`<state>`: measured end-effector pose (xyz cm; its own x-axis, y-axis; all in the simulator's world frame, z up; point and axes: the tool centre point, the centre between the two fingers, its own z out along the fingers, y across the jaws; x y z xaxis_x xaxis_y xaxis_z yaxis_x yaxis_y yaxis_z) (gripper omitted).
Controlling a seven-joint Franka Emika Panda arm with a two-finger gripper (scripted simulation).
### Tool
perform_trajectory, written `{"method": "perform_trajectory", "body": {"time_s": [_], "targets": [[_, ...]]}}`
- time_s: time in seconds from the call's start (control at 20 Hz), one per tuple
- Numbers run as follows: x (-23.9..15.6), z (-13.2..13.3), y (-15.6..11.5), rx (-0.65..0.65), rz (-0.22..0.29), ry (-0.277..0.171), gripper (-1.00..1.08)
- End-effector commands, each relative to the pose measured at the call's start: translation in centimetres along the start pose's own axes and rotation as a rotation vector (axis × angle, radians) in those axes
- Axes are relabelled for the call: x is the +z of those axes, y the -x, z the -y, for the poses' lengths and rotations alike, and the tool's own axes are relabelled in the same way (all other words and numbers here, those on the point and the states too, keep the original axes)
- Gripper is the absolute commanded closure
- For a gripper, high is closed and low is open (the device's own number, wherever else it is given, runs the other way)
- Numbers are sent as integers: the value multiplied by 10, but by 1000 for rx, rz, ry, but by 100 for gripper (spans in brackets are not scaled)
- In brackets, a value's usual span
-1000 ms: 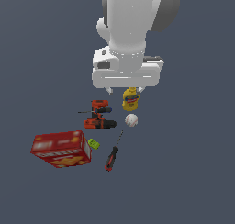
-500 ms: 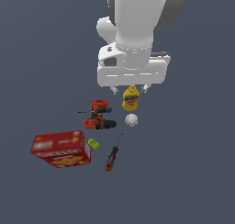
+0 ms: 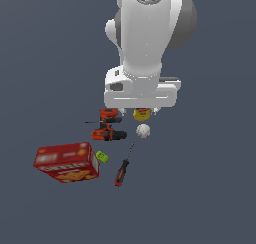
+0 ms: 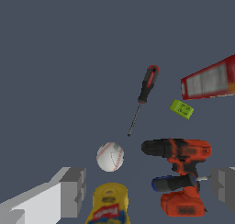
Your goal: Pick up a designated object from a clutter of objects.
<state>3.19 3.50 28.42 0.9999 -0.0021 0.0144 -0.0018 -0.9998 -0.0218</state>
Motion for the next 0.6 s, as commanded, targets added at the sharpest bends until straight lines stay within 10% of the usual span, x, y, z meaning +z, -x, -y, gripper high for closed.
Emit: {"method": "perform_trajectory", "body": {"time_s": [0.0, 0.55], "targets": [[17, -4, -9, 29, 2, 0, -92], [125, -28, -49, 199, 8, 7, -92]]}}
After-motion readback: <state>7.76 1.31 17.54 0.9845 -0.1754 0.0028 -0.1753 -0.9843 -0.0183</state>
